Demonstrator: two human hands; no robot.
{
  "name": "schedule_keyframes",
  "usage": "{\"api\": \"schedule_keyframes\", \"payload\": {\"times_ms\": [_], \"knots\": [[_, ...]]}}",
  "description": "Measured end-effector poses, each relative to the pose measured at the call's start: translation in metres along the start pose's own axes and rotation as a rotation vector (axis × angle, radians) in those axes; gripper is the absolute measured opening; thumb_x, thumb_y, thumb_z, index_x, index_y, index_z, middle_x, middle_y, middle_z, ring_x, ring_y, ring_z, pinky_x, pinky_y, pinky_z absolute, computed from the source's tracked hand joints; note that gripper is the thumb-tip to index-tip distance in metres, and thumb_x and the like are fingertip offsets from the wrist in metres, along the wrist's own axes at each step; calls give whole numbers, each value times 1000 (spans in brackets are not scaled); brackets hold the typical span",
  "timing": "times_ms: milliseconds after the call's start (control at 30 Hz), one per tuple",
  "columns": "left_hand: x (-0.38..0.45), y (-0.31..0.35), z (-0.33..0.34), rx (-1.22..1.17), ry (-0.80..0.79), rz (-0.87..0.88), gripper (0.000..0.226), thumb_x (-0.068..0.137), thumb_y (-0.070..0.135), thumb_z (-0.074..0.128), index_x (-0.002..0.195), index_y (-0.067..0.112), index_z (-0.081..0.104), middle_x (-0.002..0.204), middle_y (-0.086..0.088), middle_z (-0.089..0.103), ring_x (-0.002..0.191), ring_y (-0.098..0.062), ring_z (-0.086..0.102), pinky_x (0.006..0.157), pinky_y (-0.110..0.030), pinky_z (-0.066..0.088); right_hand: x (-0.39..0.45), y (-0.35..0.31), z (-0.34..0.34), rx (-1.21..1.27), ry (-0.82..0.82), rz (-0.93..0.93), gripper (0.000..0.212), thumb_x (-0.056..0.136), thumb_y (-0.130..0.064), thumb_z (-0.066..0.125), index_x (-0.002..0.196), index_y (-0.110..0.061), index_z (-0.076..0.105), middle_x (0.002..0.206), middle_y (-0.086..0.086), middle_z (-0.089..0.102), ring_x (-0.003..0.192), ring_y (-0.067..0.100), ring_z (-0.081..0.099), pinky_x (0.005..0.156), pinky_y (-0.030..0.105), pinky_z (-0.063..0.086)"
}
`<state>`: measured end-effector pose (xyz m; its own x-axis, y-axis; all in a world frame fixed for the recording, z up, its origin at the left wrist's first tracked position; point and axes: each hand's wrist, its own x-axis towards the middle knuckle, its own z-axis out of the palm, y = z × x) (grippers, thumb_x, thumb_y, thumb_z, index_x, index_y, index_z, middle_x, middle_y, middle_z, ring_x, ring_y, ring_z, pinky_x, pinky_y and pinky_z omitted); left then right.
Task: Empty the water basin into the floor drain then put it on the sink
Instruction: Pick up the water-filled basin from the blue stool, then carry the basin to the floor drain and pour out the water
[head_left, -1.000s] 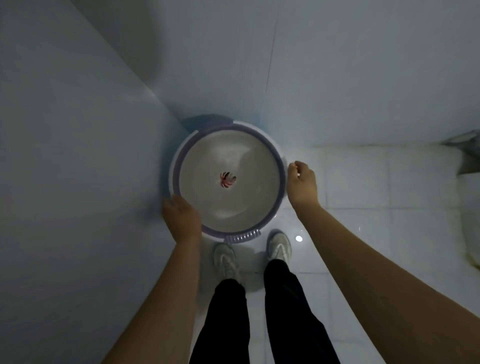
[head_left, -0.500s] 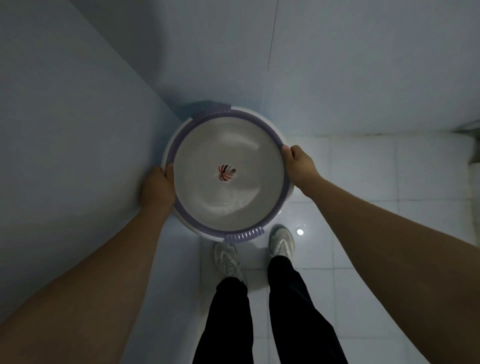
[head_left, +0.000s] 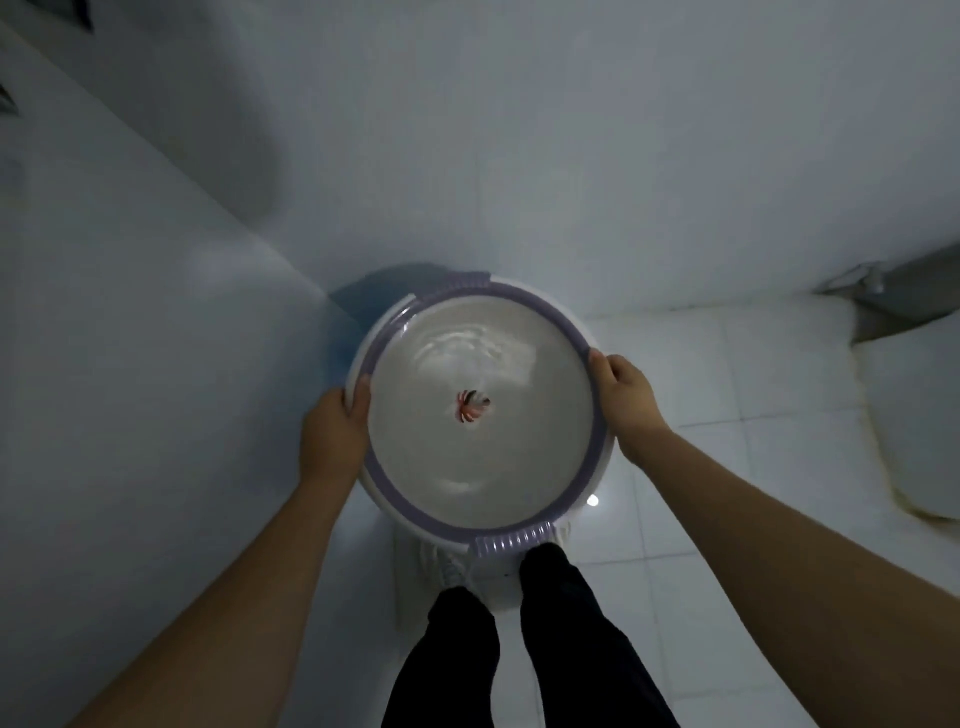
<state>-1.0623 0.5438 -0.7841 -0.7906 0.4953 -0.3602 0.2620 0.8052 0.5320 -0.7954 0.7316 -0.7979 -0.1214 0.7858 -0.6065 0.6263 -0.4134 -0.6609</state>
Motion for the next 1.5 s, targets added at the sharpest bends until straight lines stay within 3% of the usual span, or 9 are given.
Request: {"api": "schedule_keyframes", "payload": {"times_ms": [133, 233, 400, 600, 800, 1000, 1133, 1367, 1500], "knots": [[-34, 52, -23, -113, 38, -23, 68, 106, 48, 33, 59, 3, 54, 55, 0, 54, 52, -8, 46, 46, -17, 32, -46, -15, -53, 137, 62, 21, 70, 90, -64, 43, 83, 5, 56, 73, 19, 58, 65, 21, 54, 60, 34, 46], [-55, 104, -47, -212, 38, -15, 64, 103, 48, 42, 52, 9, 44, 52, -4, 55, 47, -11, 46, 45, -23, 34, -80, -31, -99, 263, 100, 35, 75, 85, -69, 45, 86, 4, 61, 71, 16, 62, 64, 20, 56, 55, 29, 47], [-99, 196, -89, -468, -87, -40, 67, 97, 52, 51, 79, -12, 63, 75, -21, 70, 65, -26, 62, 60, -29, 46, -133, -78, -184, 368, 194, 6, 60, 92, -54, 51, 91, 4, 66, 88, 26, 70, 71, 24, 65, 69, 39, 55], [-150, 295, -133, -654, -394, -66, 33, 90, 43, 61, 65, 22, 65, 67, -5, 65, 58, -19, 58, 52, -25, 48, -186, -119, -280, 449, 309, -57, 36, 97, -40, 53, 68, -25, 66, 53, -19, 64, 45, -7, 61, 38, 8, 42], [-183, 356, -158, -703, -490, -100, 29, 67, 42, 71, 44, 34, 56, 58, 2, 59, 50, -17, 54, 57, -28, 45, -233, -143, -341, 565, 358, -31, 37, 95, -40, 56, 98, -7, 73, 88, 12, 72, 81, 28, 68, 81, 43, 56], [-205, 400, -164, -664, -575, -11, 23, 61, 53, 75, 57, 30, 75, 66, 1, 74, 54, -19, 70, 55, -33, 54, -287, -132, -375, 692, 493, -20, 34, 96, -38, 58, 75, -14, 71, 77, 12, 71, 68, 25, 66, 72, 36, 54], [-228, 419, -162, -644, -735, 84, 27, 63, 48, 72, 44, 31, 66, 57, 3, 66, 49, -16, 63, 53, -28, 50, -330, -112, -385, 746, 619, 5, 34, 94, -40, 59, 74, -15, 70, 70, 4, 71, 66, 18, 66, 61, 30, 52], [-291, 444, -143, -542, -908, 237, 30, 59, 46, 73, 75, 21, 77, 71, -3, 74, 59, -19, 69, 55, -28, 54, -410, -56, -393, 871, 842, 137, 33, 93, -41, 58, 97, -10, 69, 100, 14, 72, 89, 28, 68, 84, 41, 56], [-338, 455, -122, -470, -1011, 312, 24, 64, 45, 70, 71, 22, 73, 69, -1, 72, 55, -15, 67, 54, -25, 52, -457, -16, -405, 897, 945, 193, 45, 94, -42, 57, 116, -4, 67, 116, 21, 68, 105, 36, 65, 99, 50, 50]]}}
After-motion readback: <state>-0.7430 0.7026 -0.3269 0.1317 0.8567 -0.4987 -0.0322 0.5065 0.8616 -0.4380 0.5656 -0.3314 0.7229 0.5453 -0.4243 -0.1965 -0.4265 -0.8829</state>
